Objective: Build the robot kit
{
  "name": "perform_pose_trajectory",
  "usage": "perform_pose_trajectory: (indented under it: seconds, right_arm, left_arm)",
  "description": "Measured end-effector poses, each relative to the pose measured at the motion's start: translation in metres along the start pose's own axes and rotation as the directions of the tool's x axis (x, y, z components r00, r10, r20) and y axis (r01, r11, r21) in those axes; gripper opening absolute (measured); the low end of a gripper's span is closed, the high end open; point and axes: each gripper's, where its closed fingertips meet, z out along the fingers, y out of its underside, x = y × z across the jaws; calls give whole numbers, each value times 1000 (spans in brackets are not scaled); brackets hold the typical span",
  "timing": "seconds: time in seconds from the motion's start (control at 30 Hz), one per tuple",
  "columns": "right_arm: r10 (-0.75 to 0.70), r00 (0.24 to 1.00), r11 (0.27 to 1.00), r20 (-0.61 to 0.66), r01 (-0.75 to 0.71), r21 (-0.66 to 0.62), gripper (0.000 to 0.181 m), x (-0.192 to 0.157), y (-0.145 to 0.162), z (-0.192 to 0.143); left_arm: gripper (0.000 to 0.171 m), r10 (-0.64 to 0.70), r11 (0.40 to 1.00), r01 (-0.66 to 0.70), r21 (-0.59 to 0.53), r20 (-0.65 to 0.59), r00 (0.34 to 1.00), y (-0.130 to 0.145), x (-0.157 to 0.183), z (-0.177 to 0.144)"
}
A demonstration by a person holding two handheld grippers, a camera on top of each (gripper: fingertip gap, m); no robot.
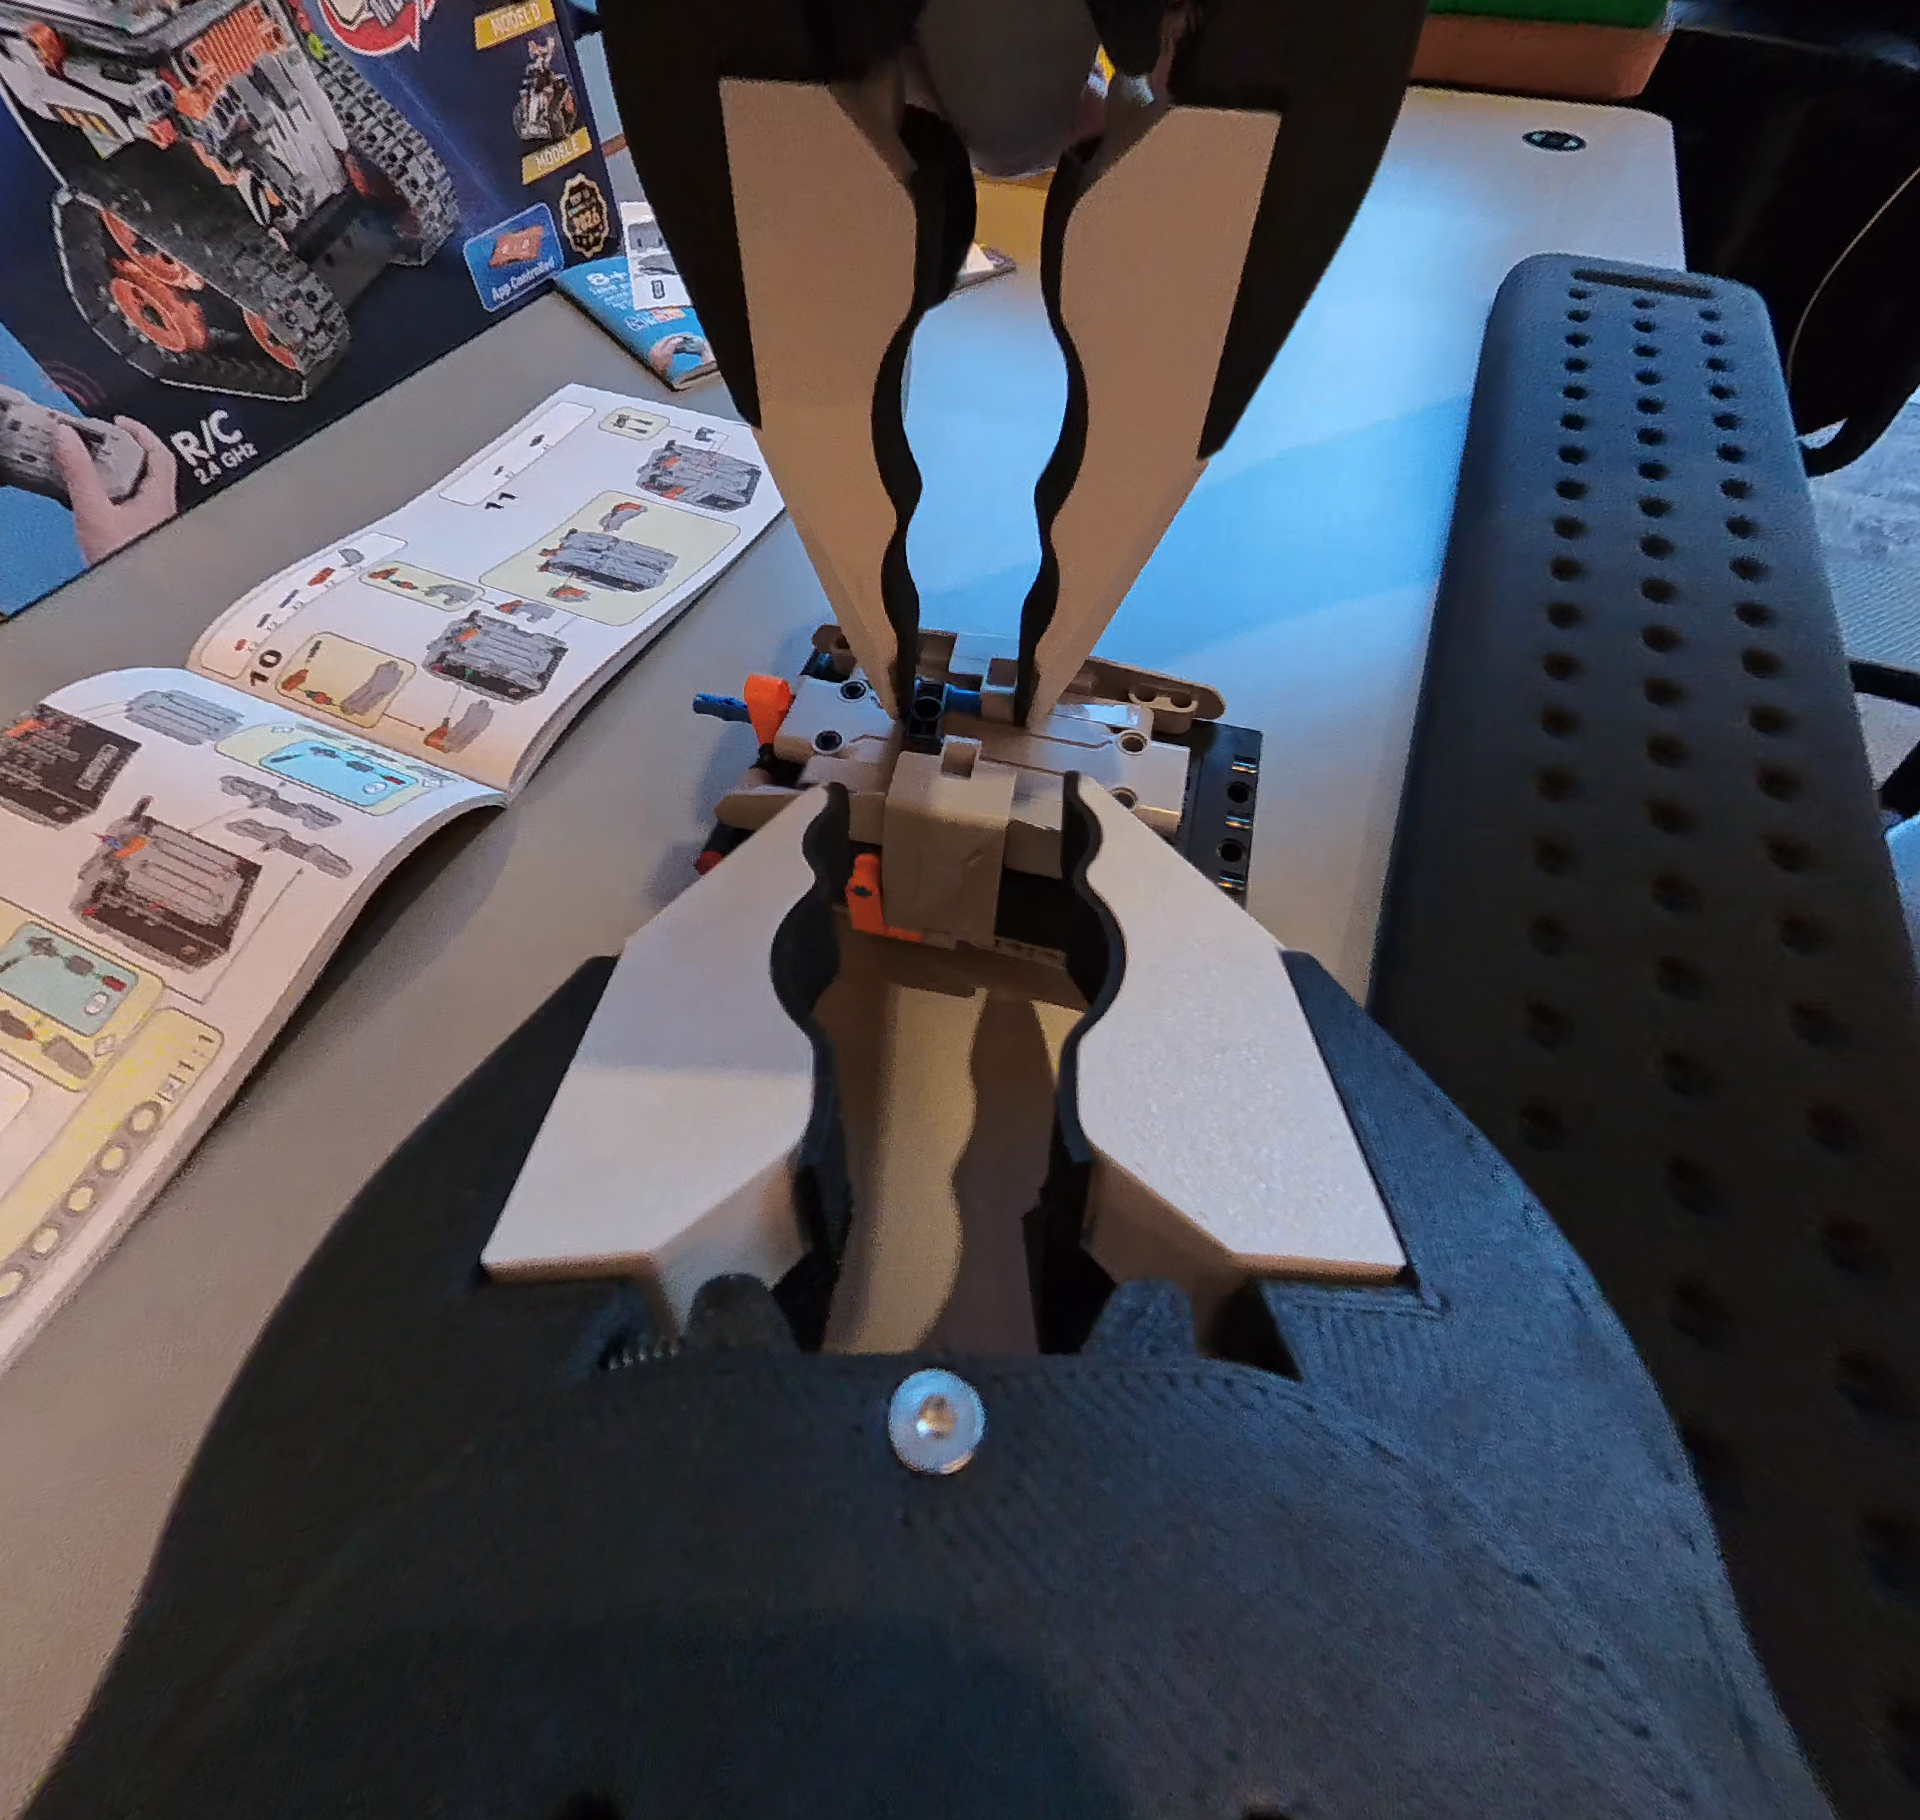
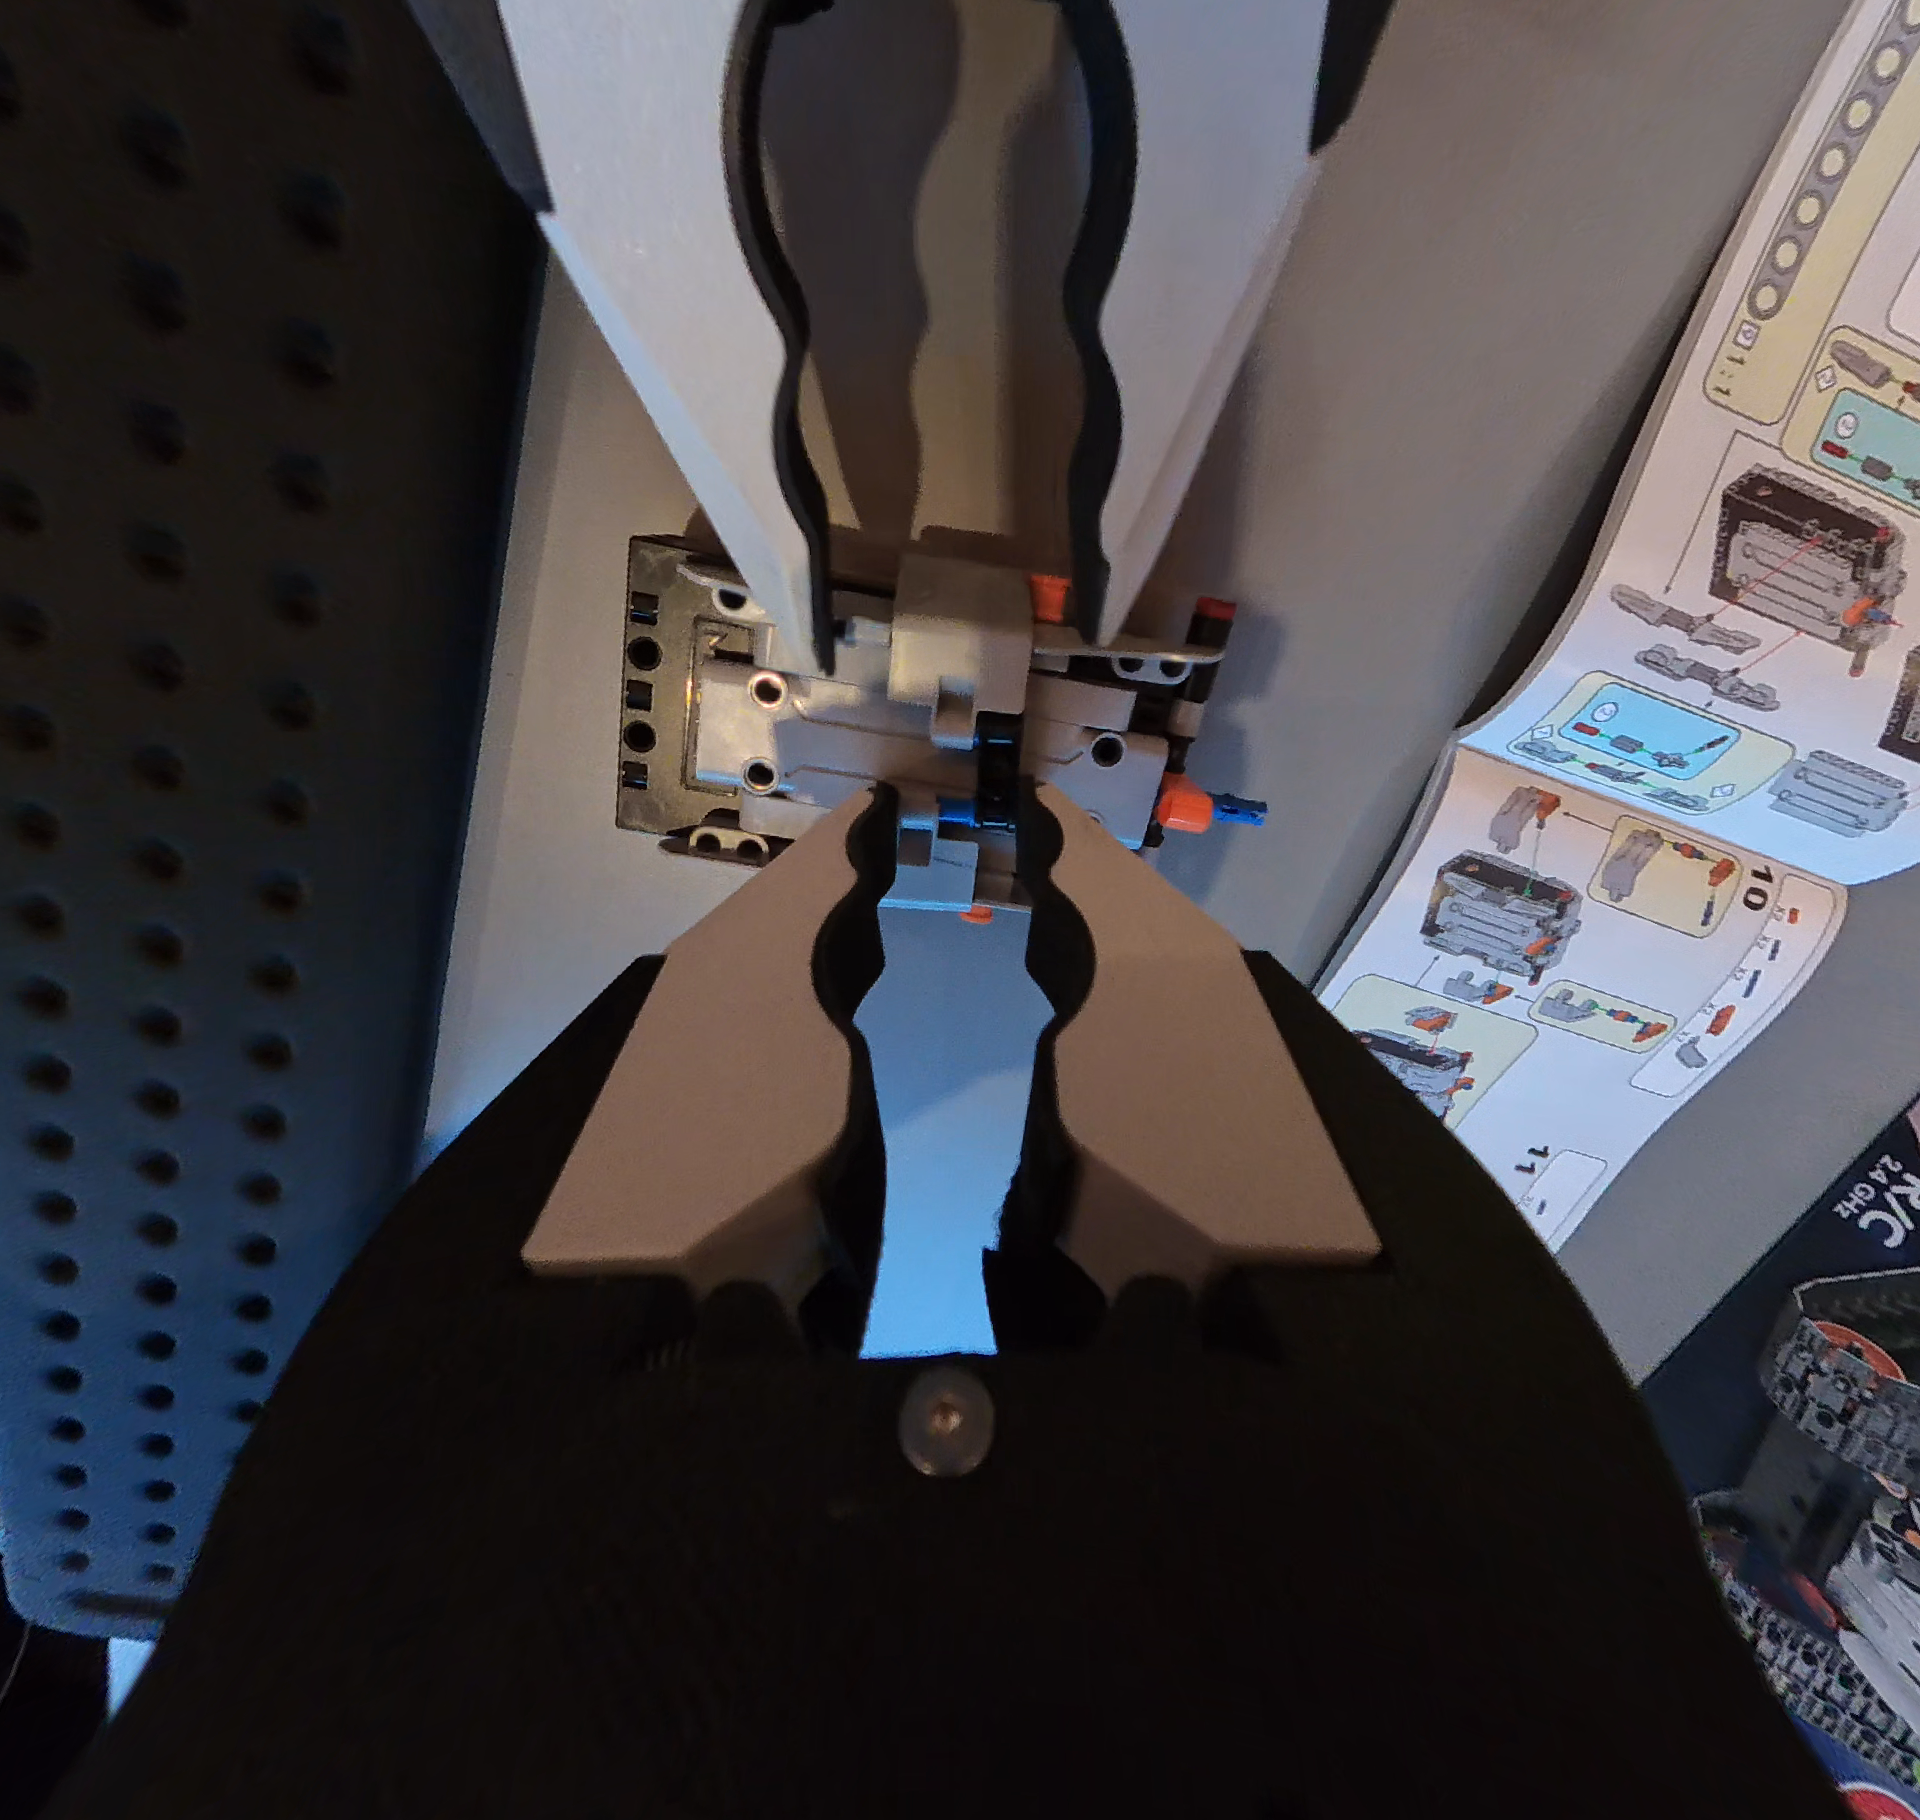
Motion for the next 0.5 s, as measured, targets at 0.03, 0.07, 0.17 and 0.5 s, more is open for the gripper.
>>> perform_pose_trajectory:
  seconds: [0.03,0.07,0.17,0.5]
  right_arm:
    - [-1,1000,1000,-5,1,8,22,0,0,0]
    - [2,1000,1000,-8,-2,14,22,0,0,0]
    - [-7,1000,999,-18,8,39,22,0,0,0]
    - [-49,997,998,-51,51,37,21,-1,1,-1]
  left_arm:
    - [41,15,1000,-15,-5,1,1000,-1,-1,2]
    - [41,25,1000,-25,-11,-10,1000,-2,0,4]
    - [38,33,998,-36,-57,-41,999,1,2,14]
    - [24,37,997,-42,-69,-65,997,2,4,20]
